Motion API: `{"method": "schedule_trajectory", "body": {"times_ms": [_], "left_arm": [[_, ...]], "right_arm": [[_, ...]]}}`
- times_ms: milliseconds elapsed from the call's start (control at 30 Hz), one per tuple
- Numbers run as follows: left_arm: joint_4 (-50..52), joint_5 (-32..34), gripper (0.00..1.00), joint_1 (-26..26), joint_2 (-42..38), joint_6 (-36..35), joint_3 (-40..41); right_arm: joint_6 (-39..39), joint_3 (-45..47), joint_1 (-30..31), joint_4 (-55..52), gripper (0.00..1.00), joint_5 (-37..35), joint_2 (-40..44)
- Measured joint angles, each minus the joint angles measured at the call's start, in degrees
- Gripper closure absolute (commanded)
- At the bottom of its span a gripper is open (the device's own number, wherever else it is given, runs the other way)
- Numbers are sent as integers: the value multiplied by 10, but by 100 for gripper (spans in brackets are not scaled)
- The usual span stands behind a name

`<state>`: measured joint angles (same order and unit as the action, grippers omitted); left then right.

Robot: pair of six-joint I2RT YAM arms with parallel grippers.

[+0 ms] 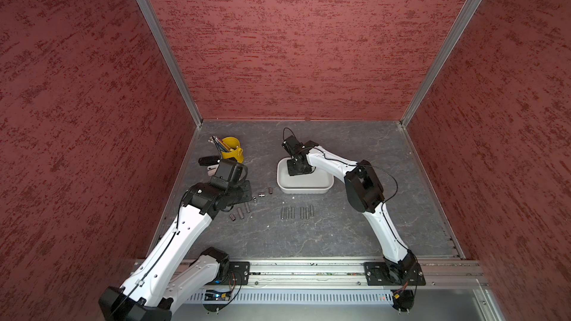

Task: Take out the socket from the storage box
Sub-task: Pick up the socket head from the storage box.

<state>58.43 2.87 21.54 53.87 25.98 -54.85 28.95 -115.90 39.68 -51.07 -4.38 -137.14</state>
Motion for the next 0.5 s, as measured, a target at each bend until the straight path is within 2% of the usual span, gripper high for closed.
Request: {"method": "schedule_trajectory", "body": {"times_ms": [100,333,500], "left_arm": [[0,0,59,0,0,0,2],[0,0,59,0,2,0,2],[0,0,58,0,3,0,2]], "right_arm": [[7,-2,0,-2,61,-3,-1],[12,-9,1,-12,82,-9,-4],[12,-9,2,-13,85,-9,-2]]}}
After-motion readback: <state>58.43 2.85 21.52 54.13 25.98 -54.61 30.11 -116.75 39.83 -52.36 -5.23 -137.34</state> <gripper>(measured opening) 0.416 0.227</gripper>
